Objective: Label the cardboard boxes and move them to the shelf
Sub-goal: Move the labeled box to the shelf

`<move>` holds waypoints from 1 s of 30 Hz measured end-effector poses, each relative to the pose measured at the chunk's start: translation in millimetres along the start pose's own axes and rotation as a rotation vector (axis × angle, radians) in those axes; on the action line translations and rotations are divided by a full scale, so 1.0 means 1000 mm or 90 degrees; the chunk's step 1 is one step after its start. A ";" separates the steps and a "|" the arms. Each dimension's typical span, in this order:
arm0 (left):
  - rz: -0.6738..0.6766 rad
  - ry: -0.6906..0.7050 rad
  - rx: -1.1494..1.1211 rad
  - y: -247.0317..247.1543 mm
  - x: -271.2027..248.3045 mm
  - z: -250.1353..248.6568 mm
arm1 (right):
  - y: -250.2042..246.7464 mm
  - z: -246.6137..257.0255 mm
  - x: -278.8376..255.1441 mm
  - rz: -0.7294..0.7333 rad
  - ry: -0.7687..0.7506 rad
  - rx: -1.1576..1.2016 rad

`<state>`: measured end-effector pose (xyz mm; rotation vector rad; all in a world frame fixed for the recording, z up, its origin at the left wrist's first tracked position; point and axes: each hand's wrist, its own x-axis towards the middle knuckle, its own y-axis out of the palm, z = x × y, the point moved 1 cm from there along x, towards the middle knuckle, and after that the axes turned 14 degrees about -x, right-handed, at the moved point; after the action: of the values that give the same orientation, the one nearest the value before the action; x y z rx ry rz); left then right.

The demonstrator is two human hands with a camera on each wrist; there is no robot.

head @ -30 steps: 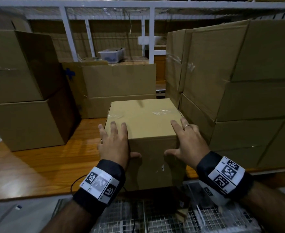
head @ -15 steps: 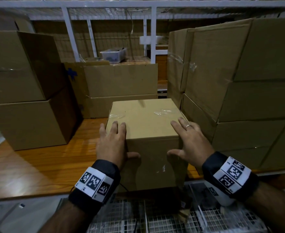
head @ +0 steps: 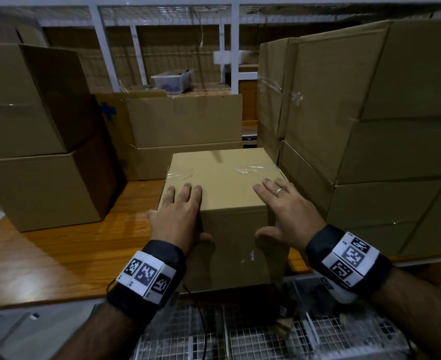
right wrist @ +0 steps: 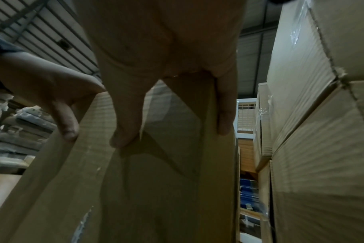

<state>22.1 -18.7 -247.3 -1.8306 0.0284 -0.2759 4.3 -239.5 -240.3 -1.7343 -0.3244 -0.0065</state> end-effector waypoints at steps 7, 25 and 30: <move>-0.085 0.009 -0.099 0.003 -0.007 0.009 | 0.002 -0.005 -0.003 -0.017 0.023 0.052; -0.090 -0.051 -0.176 0.002 -0.002 0.016 | 0.002 -0.006 0.003 0.023 0.082 0.121; -0.097 -0.062 -0.208 -0.001 -0.004 0.019 | 0.007 -0.010 0.004 0.008 0.078 0.161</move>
<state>22.4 0.2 -251.8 -2.1727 -0.1416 -0.3023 11.9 -249.5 -244.5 -1.4776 -0.2144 -0.0603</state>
